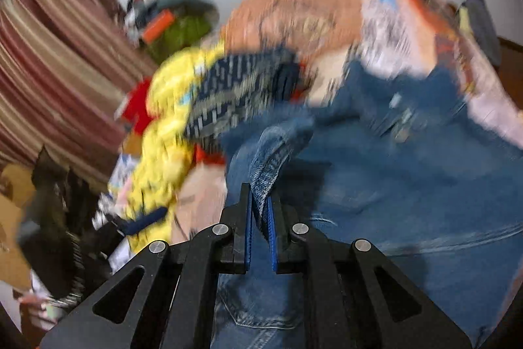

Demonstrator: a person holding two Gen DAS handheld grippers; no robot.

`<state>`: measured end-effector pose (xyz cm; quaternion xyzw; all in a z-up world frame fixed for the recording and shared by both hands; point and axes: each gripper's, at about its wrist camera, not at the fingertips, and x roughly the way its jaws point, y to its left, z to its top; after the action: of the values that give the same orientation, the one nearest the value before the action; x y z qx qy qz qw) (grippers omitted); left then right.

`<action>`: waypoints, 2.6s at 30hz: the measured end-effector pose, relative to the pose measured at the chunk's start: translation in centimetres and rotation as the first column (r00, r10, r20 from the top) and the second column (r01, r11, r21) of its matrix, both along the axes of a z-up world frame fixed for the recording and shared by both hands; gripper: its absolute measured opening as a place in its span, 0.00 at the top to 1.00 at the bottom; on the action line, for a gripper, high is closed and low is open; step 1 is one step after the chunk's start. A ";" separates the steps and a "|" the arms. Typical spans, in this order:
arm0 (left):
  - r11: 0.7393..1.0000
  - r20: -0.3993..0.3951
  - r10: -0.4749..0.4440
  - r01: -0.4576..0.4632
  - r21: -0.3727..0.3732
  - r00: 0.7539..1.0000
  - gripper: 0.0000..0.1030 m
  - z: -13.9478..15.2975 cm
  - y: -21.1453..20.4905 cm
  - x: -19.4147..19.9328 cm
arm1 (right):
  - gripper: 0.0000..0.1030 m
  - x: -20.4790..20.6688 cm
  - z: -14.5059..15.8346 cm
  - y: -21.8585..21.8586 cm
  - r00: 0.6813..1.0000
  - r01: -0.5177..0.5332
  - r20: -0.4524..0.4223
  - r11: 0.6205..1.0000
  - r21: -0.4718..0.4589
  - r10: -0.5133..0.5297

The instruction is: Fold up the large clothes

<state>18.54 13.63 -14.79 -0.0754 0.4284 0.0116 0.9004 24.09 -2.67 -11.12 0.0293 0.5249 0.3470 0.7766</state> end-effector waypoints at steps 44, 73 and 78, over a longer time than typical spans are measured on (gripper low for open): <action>0.997 -0.211 0.032 -0.018 0.071 0.977 0.50 -5.2 -6.7 11.0 | 0.54 -2.7 -5.4 -25.3 0.945 0.323 0.082 0.870 -0.373 -0.316; 0.995 0.013 -0.096 0.096 0.007 0.995 0.82 0.7 -3.5 2.0 | 0.42 -2.1 -4.6 -24.4 0.922 0.385 0.209 0.833 -0.397 -0.327; 0.996 -0.085 -0.086 0.084 -0.023 0.993 0.72 -3.4 -2.2 -0.5 | 0.42 -2.7 -5.2 -24.1 0.931 0.366 0.150 0.840 -0.402 -0.333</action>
<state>18.00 11.45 -18.22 -0.0653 0.4695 -0.0276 0.8801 21.36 -26.79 -16.31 -0.0575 0.5440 0.0783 0.8334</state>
